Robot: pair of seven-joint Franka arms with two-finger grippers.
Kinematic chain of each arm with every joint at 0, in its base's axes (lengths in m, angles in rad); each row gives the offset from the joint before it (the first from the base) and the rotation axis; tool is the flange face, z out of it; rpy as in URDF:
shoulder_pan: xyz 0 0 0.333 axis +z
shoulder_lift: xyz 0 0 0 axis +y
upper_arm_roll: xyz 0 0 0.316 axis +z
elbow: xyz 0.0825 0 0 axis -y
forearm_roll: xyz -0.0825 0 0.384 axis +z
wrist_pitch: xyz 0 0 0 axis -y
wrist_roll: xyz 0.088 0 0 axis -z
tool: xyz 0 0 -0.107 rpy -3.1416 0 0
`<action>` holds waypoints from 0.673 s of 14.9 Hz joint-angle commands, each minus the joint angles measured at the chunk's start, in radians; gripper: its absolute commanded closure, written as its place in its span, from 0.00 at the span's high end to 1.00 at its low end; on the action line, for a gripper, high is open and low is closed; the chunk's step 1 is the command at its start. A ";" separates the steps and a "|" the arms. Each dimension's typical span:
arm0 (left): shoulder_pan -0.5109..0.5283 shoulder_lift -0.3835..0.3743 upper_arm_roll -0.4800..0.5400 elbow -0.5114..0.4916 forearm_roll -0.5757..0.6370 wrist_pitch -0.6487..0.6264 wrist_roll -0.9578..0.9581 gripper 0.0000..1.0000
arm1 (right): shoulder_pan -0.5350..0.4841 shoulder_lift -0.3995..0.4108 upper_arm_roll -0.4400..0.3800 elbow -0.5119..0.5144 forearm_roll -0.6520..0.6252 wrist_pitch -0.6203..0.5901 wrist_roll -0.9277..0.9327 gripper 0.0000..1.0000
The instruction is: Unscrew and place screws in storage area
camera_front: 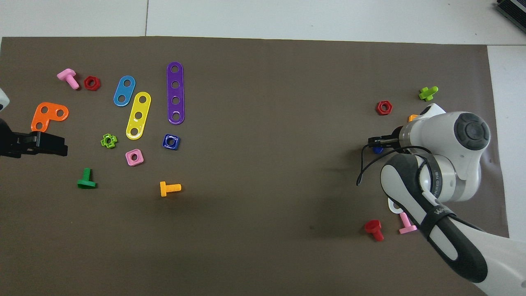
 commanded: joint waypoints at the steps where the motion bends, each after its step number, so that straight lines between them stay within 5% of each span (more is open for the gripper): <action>1: 0.006 -0.032 -0.001 -0.035 -0.004 0.017 -0.006 1.00 | -0.006 -0.056 0.008 0.072 0.020 -0.109 0.070 1.00; 10: 0.006 -0.032 -0.001 -0.035 -0.004 0.017 -0.006 1.00 | -0.020 -0.198 0.001 0.316 0.001 -0.516 0.279 1.00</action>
